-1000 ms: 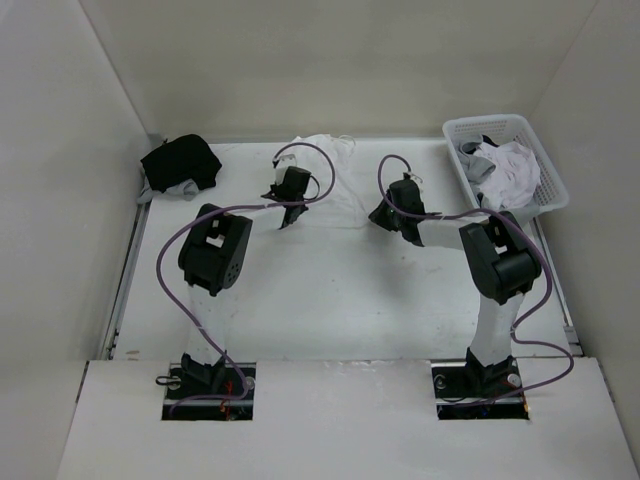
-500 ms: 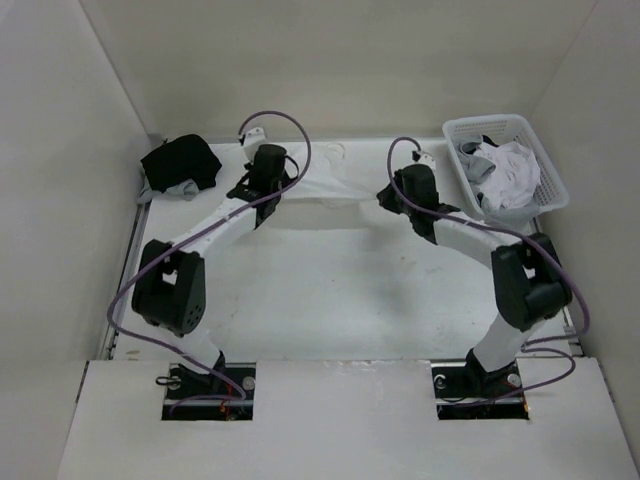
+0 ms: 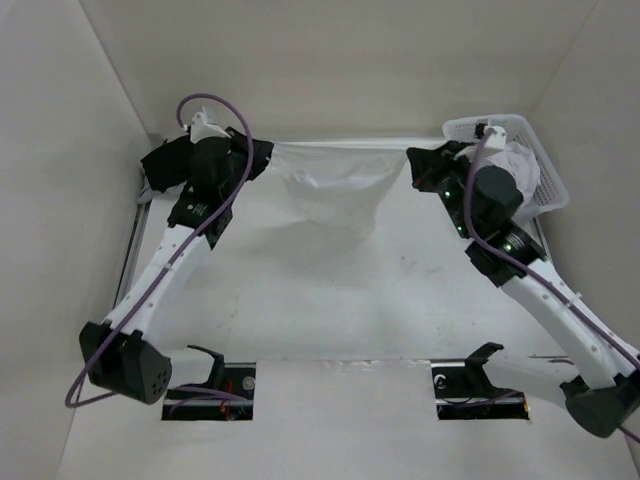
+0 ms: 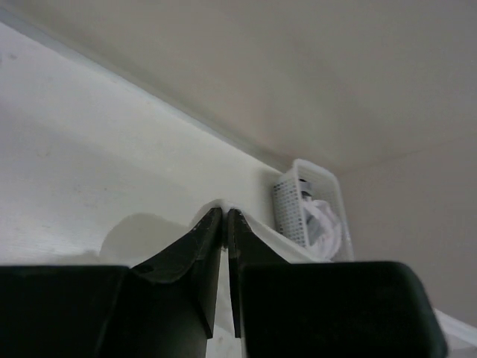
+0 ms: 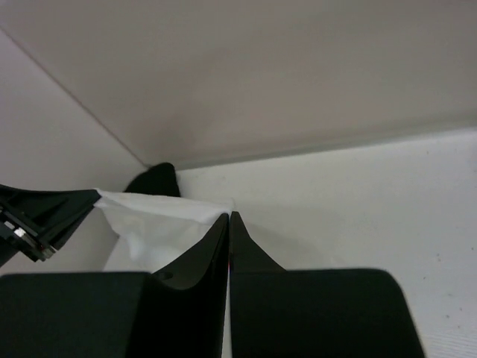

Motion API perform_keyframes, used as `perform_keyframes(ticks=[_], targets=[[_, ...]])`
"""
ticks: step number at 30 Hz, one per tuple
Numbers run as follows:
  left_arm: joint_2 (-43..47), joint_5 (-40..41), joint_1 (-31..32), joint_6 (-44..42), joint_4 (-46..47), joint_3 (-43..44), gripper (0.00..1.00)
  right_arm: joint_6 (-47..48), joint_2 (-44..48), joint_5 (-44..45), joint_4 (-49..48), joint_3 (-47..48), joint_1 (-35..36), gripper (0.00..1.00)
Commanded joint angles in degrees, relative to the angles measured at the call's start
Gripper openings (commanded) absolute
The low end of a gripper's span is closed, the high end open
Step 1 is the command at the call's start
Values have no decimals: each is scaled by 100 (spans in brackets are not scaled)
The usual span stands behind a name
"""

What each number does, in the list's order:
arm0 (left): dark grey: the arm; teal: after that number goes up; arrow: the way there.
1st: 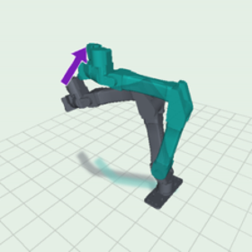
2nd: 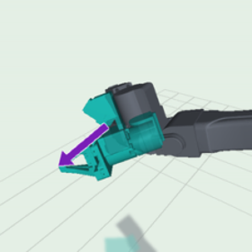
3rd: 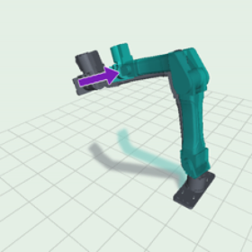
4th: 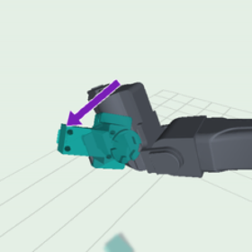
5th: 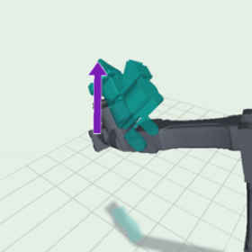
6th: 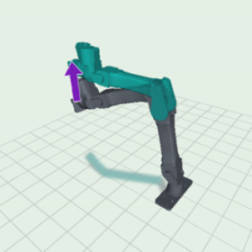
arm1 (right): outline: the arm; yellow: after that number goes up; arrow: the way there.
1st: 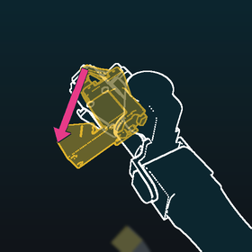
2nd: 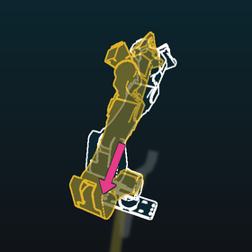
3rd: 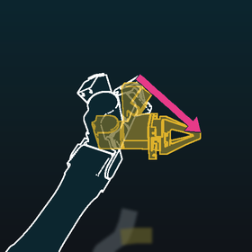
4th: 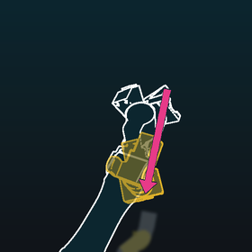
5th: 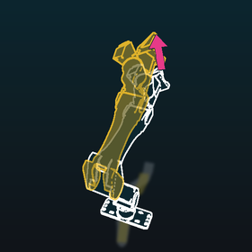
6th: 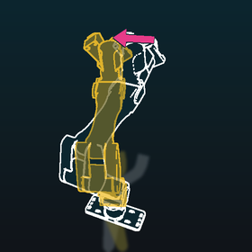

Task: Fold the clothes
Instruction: Flatten the tank top out

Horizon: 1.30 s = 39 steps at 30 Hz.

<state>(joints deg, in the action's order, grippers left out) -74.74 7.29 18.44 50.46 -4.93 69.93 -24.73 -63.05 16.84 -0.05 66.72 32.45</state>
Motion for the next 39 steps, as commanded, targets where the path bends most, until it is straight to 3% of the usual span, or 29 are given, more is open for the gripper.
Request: perform_keyframes(ticks=[1,5,9,11,16,19,21,23,26,30,34,39], targets=[[556,-500,59,236,-69,65,7,258,415,347,382,166,204,3],[514,-869,77,280,-17,-190,6,153,355,4,418,52,389,3],[-100,-879,-160,404,210,-121,3,56,-242,-251,339,218,57,3],[-583,-1027,-231,482,247,325,3,91,-742,-470,304,656,-172,3],[-1613,-1116,-328,396,-165,2381,2,205,-2096,-919,602,2553,-691,1],[-1658,-914,-328,237,-438,3201,1,372,-2370,-919,997,3687,-736,2],[-1405,-739,-301,114,-413,3159,1,486,-2300,-946,1104,3971,-701,3],[-1010,-467,-258,-53,-255,2686,1,592,-2099,-972,1130,3841,-666,4],[-341,-106,-196,-150,158,1483,2,549,-1642,-920,973,2762,-472,4],[406,0,-213,-54,790,-694,3,93,-957,-823,306,559,-288,4],[574,-52,-178,96,1160,-2322,4,-522,-735,-884,-187,-1297,-182,4],[610,-184,-152,192,1626,-4107,4,-1164,-1130,-1025,-750,-2951,143,3]])
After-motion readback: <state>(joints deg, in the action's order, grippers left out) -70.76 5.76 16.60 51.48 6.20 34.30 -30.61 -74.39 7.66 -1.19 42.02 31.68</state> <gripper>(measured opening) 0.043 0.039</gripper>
